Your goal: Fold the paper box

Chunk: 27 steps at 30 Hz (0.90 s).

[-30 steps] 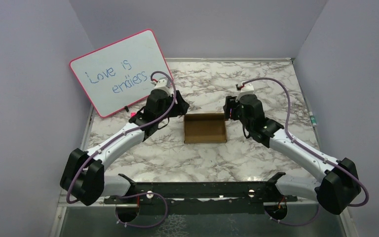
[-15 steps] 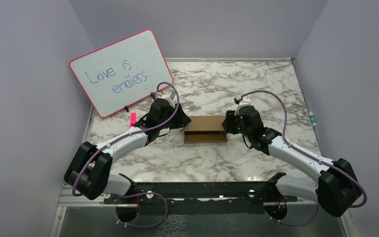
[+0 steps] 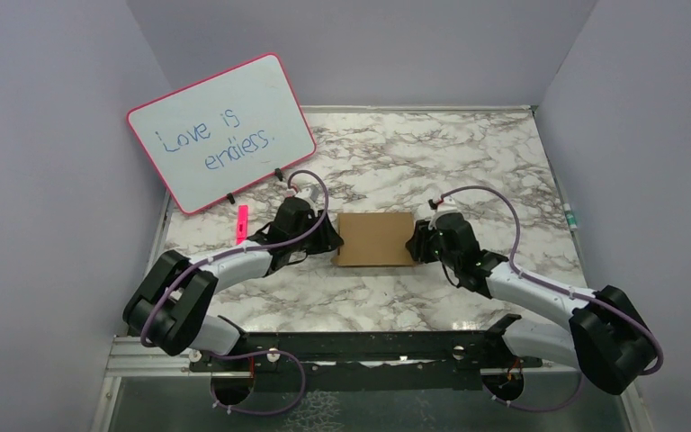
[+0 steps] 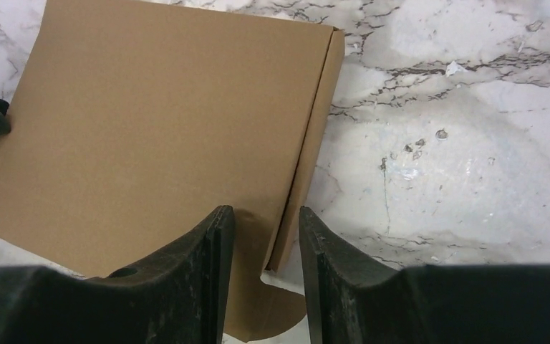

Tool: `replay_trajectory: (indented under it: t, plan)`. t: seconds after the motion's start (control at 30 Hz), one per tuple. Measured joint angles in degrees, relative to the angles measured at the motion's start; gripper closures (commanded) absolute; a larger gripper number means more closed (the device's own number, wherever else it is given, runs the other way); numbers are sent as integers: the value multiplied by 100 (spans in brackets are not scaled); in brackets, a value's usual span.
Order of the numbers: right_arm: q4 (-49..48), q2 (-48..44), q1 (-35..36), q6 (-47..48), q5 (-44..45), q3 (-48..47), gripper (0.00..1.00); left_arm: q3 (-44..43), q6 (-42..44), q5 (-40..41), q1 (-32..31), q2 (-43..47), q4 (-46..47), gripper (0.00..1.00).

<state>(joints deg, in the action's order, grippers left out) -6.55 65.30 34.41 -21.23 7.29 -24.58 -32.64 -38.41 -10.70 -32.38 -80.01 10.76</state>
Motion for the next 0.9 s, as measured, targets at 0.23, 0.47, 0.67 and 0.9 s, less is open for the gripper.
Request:
replay_trajectory:
  t: [0.23, 0.47, 0.67, 0.9]
  plan:
    - [-393, 295, 0, -90, -297, 140, 64, 116, 15, 13, -11, -197, 153, 58]
    - [-848, 452, -46, -133, -529, 251, 70, 251, 127, 162, -37, -234, 310, 61]
    - [-1279, 693, -66, -236, -723, 289, 73, 428, 319, 476, -37, -9, 374, 62]
    - [-1419, 776, 20, -422, -911, 289, 69, 592, 505, 857, -31, 232, 385, 63]
